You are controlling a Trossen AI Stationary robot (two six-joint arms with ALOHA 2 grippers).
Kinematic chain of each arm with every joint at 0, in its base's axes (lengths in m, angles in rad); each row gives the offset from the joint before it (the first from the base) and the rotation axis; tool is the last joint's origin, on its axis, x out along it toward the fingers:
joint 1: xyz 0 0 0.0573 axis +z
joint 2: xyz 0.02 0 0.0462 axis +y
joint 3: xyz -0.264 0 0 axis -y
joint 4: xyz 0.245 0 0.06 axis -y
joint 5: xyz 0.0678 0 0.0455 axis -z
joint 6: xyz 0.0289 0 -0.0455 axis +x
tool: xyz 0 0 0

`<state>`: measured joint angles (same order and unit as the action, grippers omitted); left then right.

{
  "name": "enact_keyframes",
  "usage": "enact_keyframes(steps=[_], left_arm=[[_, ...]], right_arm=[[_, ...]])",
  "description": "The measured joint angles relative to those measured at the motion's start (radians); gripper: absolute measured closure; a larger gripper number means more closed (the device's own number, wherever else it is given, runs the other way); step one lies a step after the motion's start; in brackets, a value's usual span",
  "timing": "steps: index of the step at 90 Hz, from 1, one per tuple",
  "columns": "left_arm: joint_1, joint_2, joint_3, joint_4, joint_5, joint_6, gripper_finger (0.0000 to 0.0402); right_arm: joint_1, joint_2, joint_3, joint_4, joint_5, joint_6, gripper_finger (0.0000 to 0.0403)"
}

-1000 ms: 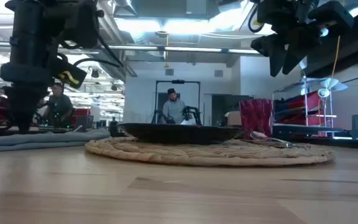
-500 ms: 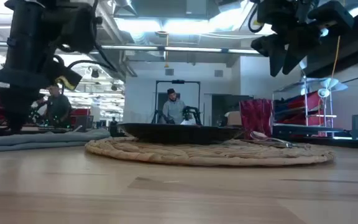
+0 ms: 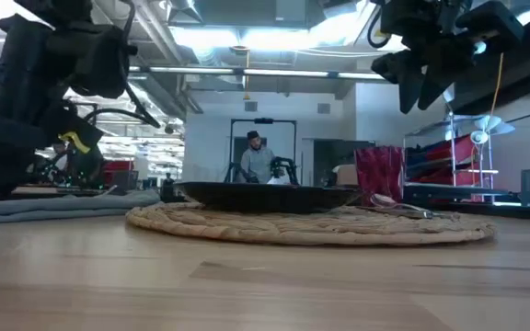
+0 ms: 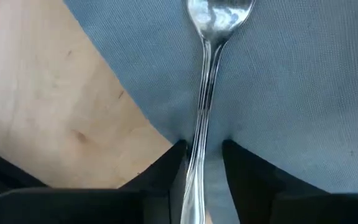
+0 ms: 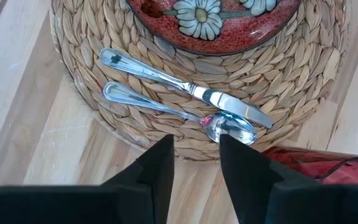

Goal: Set table place
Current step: Adjust the silver spoon on the gray table napkin

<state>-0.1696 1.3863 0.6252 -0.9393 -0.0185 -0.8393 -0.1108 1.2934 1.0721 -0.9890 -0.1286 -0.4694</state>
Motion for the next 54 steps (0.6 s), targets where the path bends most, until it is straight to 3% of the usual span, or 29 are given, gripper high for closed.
enact_keyframes(steps=[30,54], left_arm=[[0.0,0.001,0.044,-0.03,0.015,0.004,0.0393],[0.0,0.001,0.046,-0.047,0.036,0.019,0.0401]], right_arm=[[0.0,0.0,0.0,0.0,0.0,0.0,0.0288],[0.0,0.0,0.0,0.0,0.0,0.0,0.0288]])
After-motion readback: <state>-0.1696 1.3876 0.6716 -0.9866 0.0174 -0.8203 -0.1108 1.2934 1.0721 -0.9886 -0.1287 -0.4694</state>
